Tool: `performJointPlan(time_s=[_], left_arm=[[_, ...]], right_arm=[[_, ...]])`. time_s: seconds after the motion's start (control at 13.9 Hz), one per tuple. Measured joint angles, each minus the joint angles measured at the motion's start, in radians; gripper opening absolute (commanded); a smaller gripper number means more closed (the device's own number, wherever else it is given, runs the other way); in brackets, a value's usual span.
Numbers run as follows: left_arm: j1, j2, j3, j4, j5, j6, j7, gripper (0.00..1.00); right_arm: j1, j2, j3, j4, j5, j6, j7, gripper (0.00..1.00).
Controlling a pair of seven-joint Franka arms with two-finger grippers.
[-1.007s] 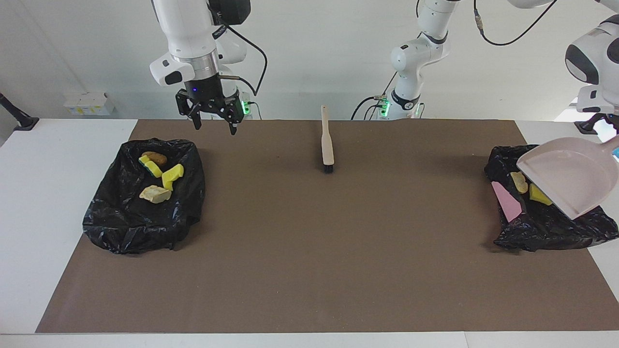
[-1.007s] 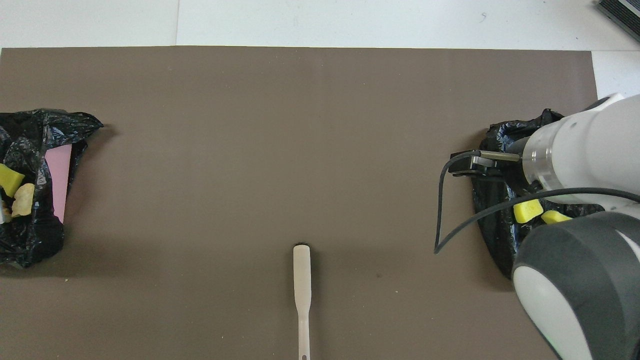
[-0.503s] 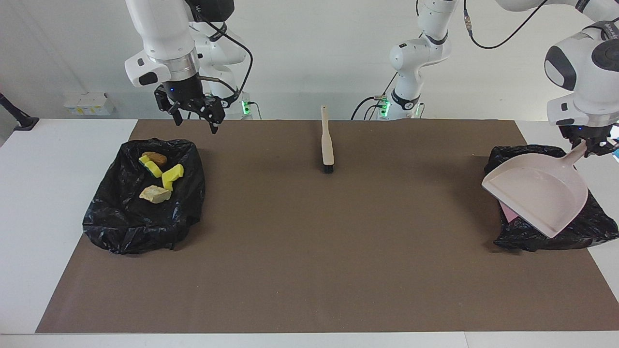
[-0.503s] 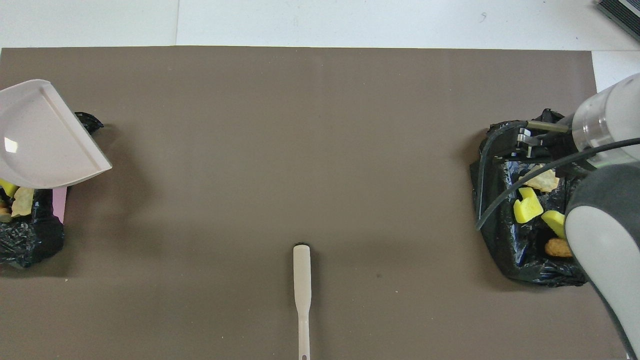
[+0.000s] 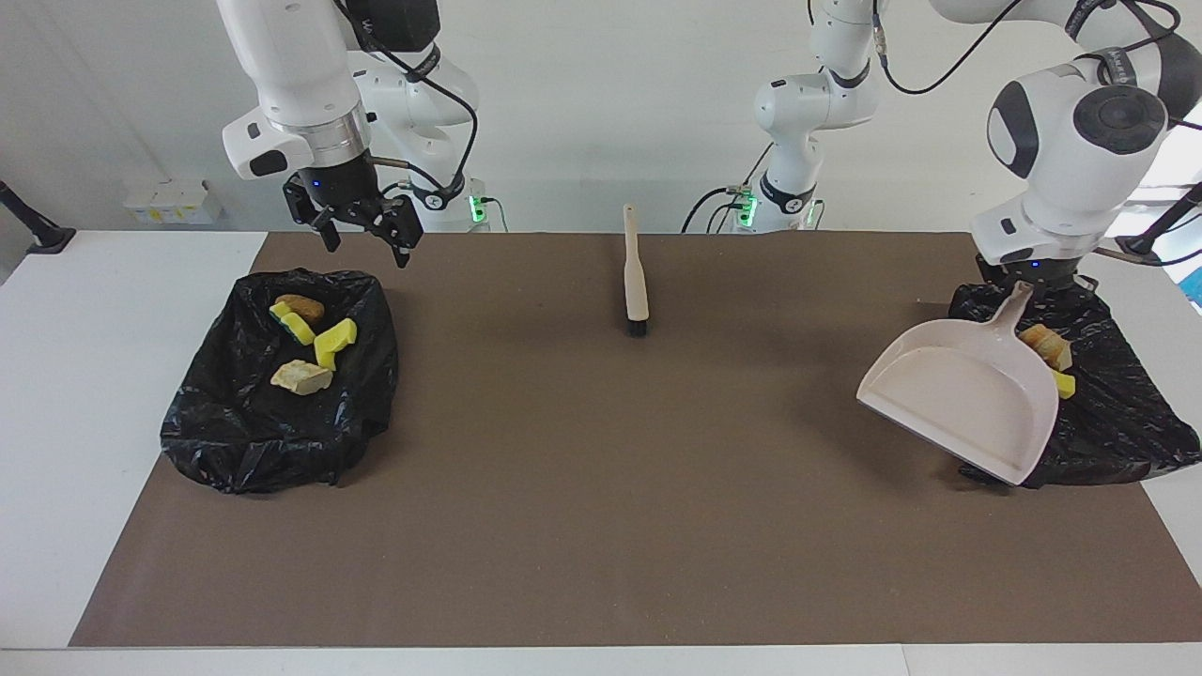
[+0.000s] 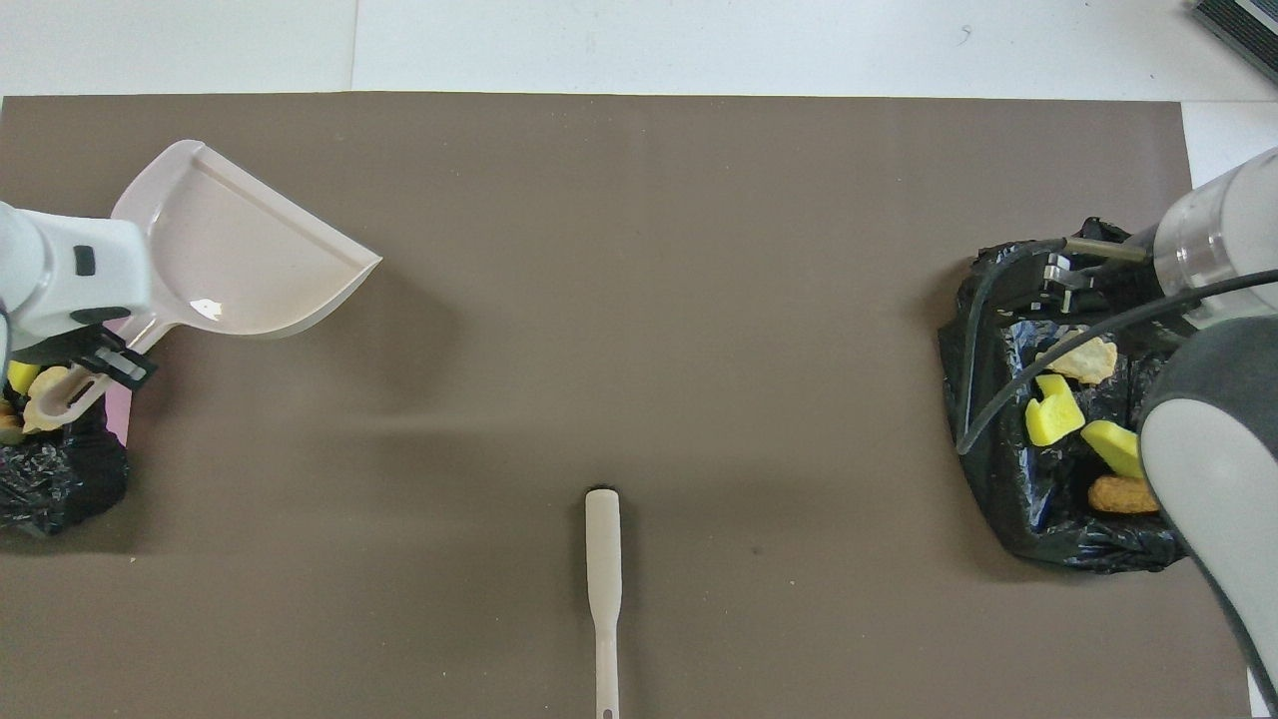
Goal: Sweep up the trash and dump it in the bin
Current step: 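Bring the empty dustpan back to the mat center with the left gripper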
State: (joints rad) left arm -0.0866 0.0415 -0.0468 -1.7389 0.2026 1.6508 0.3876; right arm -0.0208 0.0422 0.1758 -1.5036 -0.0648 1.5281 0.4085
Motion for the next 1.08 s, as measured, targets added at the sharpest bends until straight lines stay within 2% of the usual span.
performJointPlan(time_s=[0.43,0.65,0.86,1.08], left_arm=[[-0.205,-0.003,-0.002,-0.005,-0.147,0.013,-0.418,0.00],[-0.283,0.013,-0.002,-0.015,-0.209,0.079,-0.557,0.00],[-0.351,0.066,-0.001,-0.023,-0.238,0.168,-0.690,0.00],[-0.424,0.164,-0.002,-0.026,-0.240,0.282,-0.797,0.00]], right_arm=[[-0.031,0.000,0.000,0.000,0.017,0.007,0.000,1.00],[-0.037,0.000,0.001,0.000,0.019,0.007,-0.021,1.00],[-0.038,0.000,0.001,0.000,0.019,0.007,-0.052,1.00],[-0.038,0.000,0.001,0.000,0.019,0.007,-0.053,1.00]])
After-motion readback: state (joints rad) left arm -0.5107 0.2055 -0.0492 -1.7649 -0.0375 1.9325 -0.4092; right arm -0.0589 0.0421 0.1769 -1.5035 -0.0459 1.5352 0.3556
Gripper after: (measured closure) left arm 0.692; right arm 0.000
